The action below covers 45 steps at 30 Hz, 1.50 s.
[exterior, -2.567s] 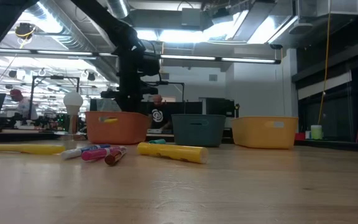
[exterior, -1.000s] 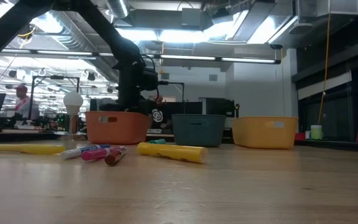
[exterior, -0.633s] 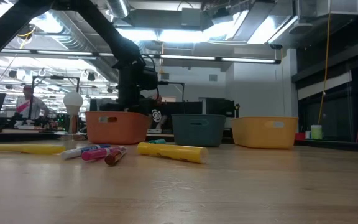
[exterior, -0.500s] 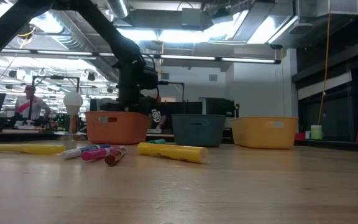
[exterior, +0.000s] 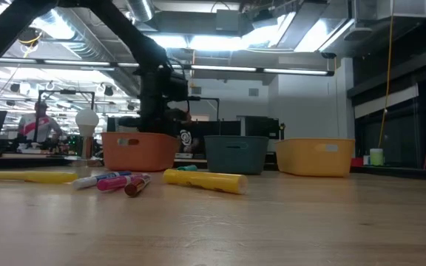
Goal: Pick & Place Markers
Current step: Put the yellow pen into the orange bin
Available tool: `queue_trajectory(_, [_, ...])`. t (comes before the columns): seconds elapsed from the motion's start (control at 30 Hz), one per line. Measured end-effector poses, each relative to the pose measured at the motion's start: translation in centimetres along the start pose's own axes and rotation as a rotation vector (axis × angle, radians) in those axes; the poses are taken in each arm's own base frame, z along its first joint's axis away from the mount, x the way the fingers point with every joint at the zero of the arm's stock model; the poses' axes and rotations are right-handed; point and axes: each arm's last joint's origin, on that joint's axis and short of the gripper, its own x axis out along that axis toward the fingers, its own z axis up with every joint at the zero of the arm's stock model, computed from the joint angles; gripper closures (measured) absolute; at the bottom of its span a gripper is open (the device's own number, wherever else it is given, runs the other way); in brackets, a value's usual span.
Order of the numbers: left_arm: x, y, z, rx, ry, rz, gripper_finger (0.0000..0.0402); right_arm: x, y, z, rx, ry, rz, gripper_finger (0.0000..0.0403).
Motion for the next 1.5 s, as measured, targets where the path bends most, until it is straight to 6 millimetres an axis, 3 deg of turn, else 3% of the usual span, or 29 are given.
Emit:
queue_trajectory(0.37, [-8.1, 0.1, -2.4, 0.007, -0.233, -0.081, 0.0399, 0.0, 0.0, 0.0, 0.0, 0.001, 0.003, 0.0202])
queue_trajectory(0.87, [-21.3, -1.1, -11.1, 0.125, -0.729, -0.425, 0.0399, 0.0, 0.0, 0.0, -0.023, 0.003, 0.01, 0.0212])
queue_trajectory(1.13, [-25.4, -2.6, -15.9, 0.276, -0.913, -0.642, 0.04, 0.0, 0.0, -0.2, -0.029, 0.02, 0.02, 0.0298])
queue_trajectory(1.37, [-27.5, -4.1, -19.1, 0.424, -1.047, -0.762, 0.04, 0.0, 0.0, -0.5, -0.047, 0.053, 0.02, 0.039])
queue_trajectory(1.5, [-27.9, -4.9, -20.5, 0.49, -1.077, -0.782, 0.04, 0.0, 0.0, -0.7, -0.041, 0.075, 0.022, 0.0393])
